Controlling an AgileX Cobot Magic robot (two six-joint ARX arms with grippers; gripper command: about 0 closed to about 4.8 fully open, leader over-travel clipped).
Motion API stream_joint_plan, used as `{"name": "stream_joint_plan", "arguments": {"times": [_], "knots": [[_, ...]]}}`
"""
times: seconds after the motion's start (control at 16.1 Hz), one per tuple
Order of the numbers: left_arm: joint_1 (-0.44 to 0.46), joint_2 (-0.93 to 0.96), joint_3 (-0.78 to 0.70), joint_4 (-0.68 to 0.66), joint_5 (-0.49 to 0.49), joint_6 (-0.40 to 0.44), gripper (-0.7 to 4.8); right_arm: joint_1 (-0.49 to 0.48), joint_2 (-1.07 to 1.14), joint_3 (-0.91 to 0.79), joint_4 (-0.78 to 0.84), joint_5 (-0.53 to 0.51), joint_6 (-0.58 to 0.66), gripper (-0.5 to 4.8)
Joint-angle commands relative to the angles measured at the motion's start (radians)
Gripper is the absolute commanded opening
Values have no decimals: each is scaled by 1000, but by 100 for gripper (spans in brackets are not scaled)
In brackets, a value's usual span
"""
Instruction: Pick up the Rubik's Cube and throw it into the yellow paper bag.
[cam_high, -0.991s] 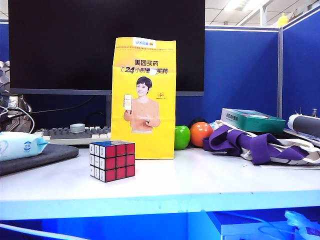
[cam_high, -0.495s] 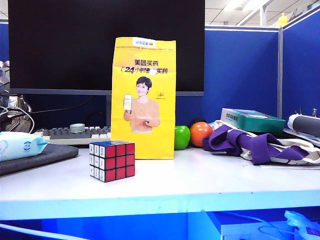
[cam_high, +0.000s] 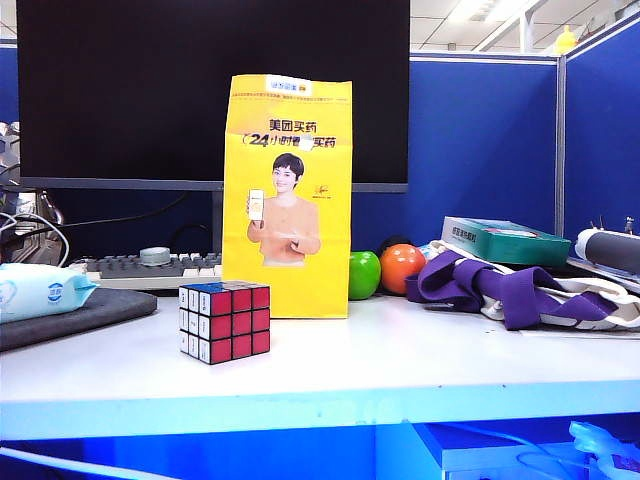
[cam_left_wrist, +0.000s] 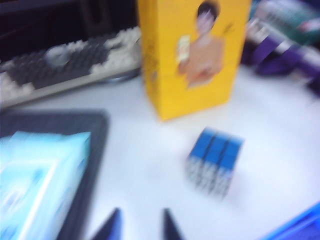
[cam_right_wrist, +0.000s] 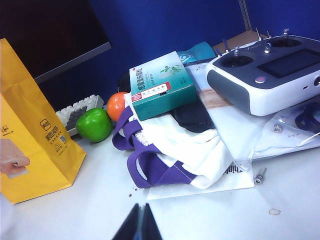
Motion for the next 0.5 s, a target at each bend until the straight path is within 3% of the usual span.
{"name": "stream_joint_plan", "arguments": {"times": [0.06, 0.31, 0.5], "knots": [[0, -10, -42, 211, 98, 47, 54, 0, -1, 5, 16, -2, 1, -1], [-1, -67, -107, 271, 102, 97, 46, 0, -1, 5, 23, -2, 0, -1], [-1, -253, -214, 289, 90, 113, 33, 0, -1, 5, 37, -2, -11, -1]]}}
